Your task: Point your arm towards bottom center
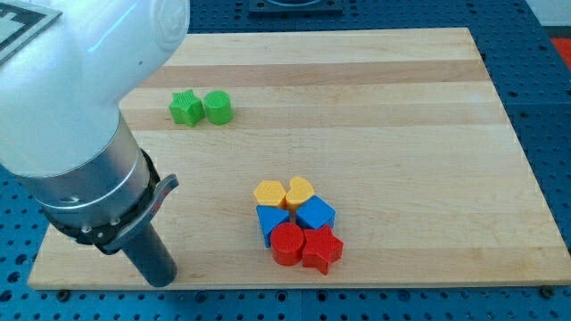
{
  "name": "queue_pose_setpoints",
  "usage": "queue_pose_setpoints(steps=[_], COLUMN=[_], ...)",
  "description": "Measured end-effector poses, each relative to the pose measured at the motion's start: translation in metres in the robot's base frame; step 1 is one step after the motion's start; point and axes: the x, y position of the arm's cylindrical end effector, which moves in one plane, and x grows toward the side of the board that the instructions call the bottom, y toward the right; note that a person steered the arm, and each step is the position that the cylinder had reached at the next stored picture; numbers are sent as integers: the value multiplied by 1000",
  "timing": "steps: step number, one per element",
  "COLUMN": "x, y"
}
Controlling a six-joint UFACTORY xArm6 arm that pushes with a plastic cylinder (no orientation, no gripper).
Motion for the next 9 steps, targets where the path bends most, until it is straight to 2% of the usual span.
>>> queue_pose_setpoints(steps=[4,6,9], x=[0,0,0], y=[7,76,122])
